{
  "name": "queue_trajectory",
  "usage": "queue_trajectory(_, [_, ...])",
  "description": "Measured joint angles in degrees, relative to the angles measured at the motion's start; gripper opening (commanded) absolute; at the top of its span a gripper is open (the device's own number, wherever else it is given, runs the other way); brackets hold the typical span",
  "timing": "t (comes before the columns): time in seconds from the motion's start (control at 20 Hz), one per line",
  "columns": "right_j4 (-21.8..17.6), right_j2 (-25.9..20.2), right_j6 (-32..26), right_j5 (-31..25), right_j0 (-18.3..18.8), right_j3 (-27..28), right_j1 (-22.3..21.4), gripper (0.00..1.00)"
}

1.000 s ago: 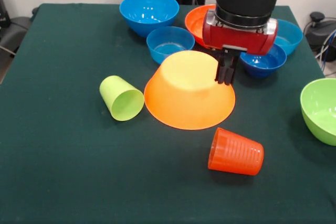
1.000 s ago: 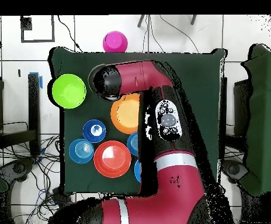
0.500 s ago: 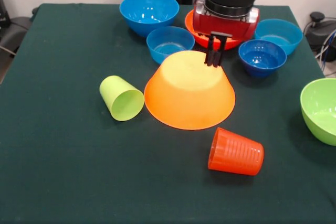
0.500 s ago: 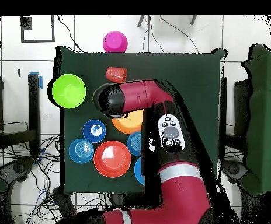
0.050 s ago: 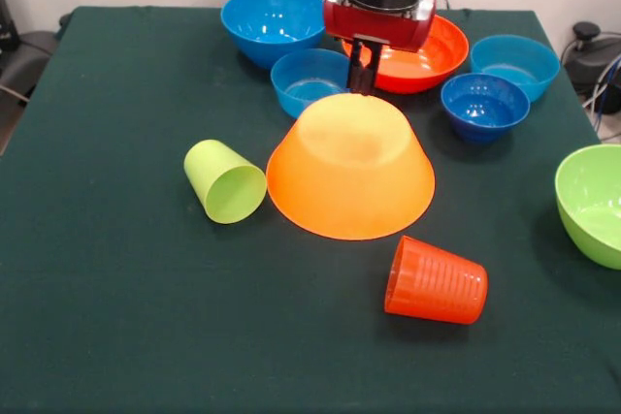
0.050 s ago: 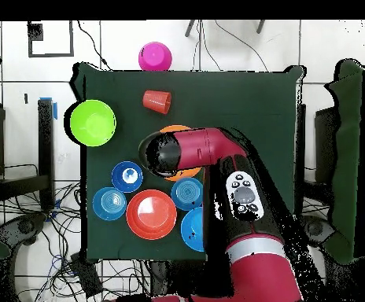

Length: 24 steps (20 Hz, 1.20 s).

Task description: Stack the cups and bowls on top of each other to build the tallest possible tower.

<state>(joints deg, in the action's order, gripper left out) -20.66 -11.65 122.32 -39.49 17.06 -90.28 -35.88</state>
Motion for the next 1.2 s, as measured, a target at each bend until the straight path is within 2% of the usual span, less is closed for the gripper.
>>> queue_trajectory(0.35, [0.0, 0.6, 0.0, 0.2, 0.2, -0.7, 0.0, 0.0])
queue_trajectory(0.6, [0.0, 1.2, 0.0, 2.6, -0.2, -1.6, 0.3, 0.0])
queue_trajectory(1.2, [0.0, 4.0, 0.0, 7.1, -4.8, -3.2, 0.8, 0.0])
